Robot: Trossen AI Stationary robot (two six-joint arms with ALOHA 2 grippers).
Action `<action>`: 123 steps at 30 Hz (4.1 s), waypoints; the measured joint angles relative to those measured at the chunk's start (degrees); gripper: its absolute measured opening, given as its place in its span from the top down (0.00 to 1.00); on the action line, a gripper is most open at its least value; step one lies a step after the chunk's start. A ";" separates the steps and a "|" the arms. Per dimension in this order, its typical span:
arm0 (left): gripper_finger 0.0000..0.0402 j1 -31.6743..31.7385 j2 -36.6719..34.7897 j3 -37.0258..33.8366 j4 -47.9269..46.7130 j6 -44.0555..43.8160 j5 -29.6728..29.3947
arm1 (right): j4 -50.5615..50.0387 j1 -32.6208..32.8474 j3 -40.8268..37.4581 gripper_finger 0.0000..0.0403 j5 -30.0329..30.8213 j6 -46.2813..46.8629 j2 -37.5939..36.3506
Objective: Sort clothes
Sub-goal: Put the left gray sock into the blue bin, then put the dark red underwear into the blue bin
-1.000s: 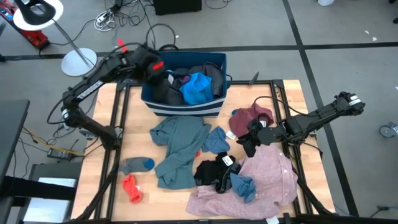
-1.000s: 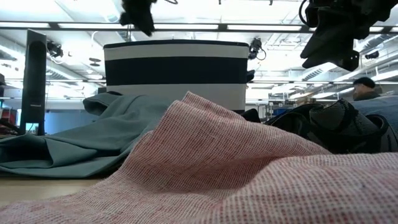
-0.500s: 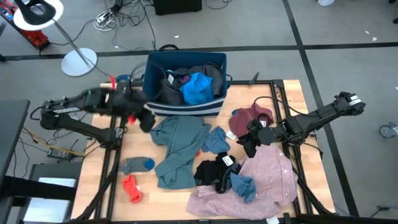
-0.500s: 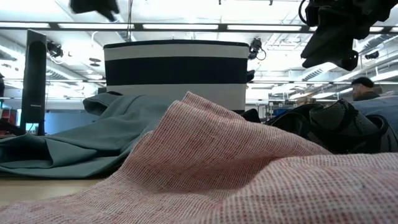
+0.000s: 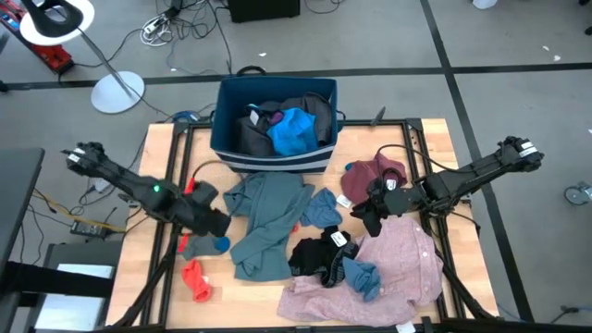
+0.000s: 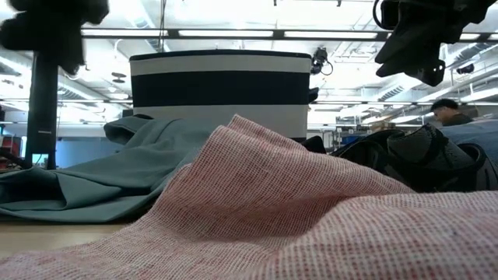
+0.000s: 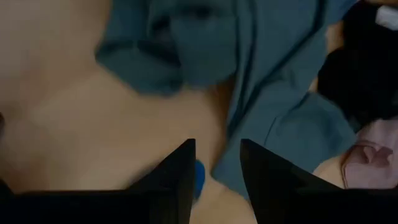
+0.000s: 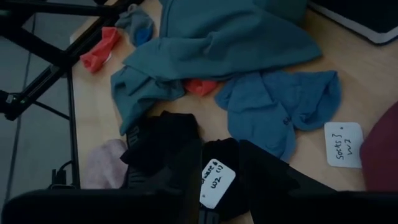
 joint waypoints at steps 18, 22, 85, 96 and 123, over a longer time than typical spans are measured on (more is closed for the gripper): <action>0.68 -9.61 2.73 -20.44 14.26 -27.41 8.30 | 1.74 0.13 0.00 0.74 -0.84 -0.46 0.00; 0.68 -9.66 4.68 -21.68 14.66 -26.82 13.30 | 1.82 0.13 0.00 0.74 -0.94 -0.44 0.00; 1.00 11.09 10.86 37.88 -18.18 17.48 -14.81 | 3.26 0.04 0.00 0.74 -0.98 -3.65 0.02; 1.00 35.44 11.06 42.37 -6.11 48.36 -6.38 | 3.42 -0.39 0.00 0.74 -0.98 -1.72 0.02; 0.79 67.41 24.35 42.31 10.54 85.49 20.69 | 6.26 -7.09 0.02 0.74 0.42 4.72 0.02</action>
